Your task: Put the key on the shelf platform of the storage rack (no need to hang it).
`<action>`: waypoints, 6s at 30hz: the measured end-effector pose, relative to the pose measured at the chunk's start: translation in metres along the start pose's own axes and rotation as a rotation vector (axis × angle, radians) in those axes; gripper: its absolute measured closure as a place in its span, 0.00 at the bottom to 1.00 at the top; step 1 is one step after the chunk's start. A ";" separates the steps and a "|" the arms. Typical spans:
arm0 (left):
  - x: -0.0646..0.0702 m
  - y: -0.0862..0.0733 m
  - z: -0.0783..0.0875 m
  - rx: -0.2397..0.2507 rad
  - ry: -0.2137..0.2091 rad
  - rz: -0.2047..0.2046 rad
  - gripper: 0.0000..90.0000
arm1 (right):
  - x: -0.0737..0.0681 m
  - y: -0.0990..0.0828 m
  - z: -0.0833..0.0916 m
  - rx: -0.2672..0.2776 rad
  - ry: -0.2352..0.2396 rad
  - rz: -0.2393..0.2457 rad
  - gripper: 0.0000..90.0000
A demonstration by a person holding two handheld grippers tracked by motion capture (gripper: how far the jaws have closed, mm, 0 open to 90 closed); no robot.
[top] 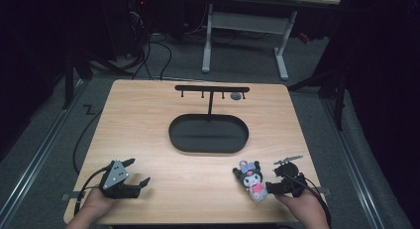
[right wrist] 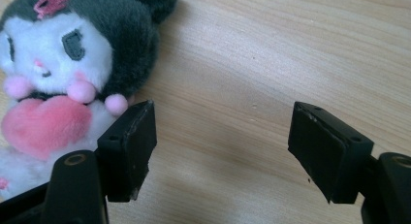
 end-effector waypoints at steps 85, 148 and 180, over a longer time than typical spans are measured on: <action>0.000 0.000 0.000 -0.004 -0.002 -0.002 0.17 | -0.064 -0.007 -0.004 -0.082 0.077 0.141 0.51; -0.014 0.021 0.018 0.153 0.013 0.102 0.17 | -0.079 0.063 0.026 0.052 0.109 0.137 0.53; -0.021 0.013 0.014 0.108 -0.062 0.149 0.17 | -0.076 0.118 0.024 0.095 0.116 0.104 0.53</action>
Point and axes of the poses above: each handheld gripper's, and its own axes: z roughly backward along the jaws, y roughly out of its top, x roughly to its right, the point moved 9 cm from there along -z, roughly forward along the jaws, and after that the axes turned 1 degree about z, right-handed, at the moved point
